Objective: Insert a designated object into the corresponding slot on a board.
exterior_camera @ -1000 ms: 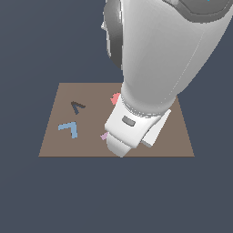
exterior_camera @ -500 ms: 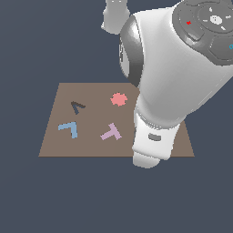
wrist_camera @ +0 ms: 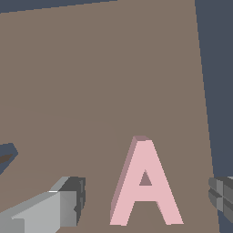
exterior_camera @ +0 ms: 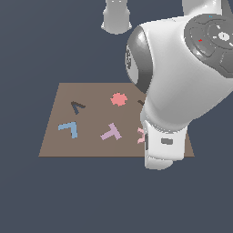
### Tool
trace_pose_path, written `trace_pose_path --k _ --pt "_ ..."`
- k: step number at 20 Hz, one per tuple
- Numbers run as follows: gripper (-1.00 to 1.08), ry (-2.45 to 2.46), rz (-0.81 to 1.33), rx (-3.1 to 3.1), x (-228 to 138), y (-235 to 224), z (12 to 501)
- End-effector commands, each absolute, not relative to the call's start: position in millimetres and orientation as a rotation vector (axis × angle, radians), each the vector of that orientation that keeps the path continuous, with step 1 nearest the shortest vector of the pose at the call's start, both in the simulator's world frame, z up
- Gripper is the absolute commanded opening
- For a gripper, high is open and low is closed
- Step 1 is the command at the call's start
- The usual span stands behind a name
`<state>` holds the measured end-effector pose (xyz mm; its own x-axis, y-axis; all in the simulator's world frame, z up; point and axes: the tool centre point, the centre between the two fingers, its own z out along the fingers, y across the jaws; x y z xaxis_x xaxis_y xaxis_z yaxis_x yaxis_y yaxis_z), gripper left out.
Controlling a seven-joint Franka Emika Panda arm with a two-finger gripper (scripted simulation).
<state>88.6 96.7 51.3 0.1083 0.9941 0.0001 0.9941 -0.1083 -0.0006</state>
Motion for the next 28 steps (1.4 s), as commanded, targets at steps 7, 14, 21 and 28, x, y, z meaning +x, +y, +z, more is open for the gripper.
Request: trace_pose_path --k 7,14,21,28 --pt "1.0 -2.116 0.0 -2.322 88 98 47" --pt "1.0 -2.121 0.0 -2.317 88 99 30" --pt "-1.0 -2.121 0.0 -2.317 88 99 30" --pt "-1.0 -2.118 0.0 -2.321 88 98 30"
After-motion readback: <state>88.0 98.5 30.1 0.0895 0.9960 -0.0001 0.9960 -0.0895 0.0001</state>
